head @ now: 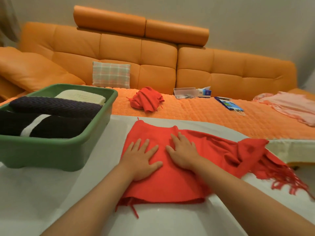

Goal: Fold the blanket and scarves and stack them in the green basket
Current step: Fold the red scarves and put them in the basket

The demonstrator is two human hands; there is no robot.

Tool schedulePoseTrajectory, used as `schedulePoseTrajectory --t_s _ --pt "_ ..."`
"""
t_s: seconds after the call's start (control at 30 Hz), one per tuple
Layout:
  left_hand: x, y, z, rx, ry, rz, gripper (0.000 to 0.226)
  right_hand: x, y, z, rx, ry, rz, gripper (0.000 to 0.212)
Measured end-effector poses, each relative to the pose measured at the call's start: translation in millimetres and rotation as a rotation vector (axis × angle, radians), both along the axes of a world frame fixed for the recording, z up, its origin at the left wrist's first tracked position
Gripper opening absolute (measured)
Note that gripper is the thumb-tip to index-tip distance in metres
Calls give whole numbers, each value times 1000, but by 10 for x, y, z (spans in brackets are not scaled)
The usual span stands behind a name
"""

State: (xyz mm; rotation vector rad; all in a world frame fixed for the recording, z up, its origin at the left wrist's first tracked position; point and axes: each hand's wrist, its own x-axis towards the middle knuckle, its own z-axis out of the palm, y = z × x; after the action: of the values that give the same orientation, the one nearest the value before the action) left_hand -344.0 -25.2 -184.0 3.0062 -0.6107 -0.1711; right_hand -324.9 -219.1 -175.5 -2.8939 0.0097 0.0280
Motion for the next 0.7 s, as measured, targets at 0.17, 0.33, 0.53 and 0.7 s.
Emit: schedulePoseTrajectory --t_s 0.17,0.33,0.53,0.7 --pt "77 241 245 71 86 90 66 -220 -53 -5 -26 134 58 75" --pt "-1 -10 409 201 -42 108 64 -395 -319 338 317 -2 180 46" --pt "-366 -848 489 -270 -137 -239 40 -547 -1418 593 -358 -156 134 43" --pt "-658 -1486 381 -282 -98 -335 55 -781 -2022 492 -552 54 127 51"
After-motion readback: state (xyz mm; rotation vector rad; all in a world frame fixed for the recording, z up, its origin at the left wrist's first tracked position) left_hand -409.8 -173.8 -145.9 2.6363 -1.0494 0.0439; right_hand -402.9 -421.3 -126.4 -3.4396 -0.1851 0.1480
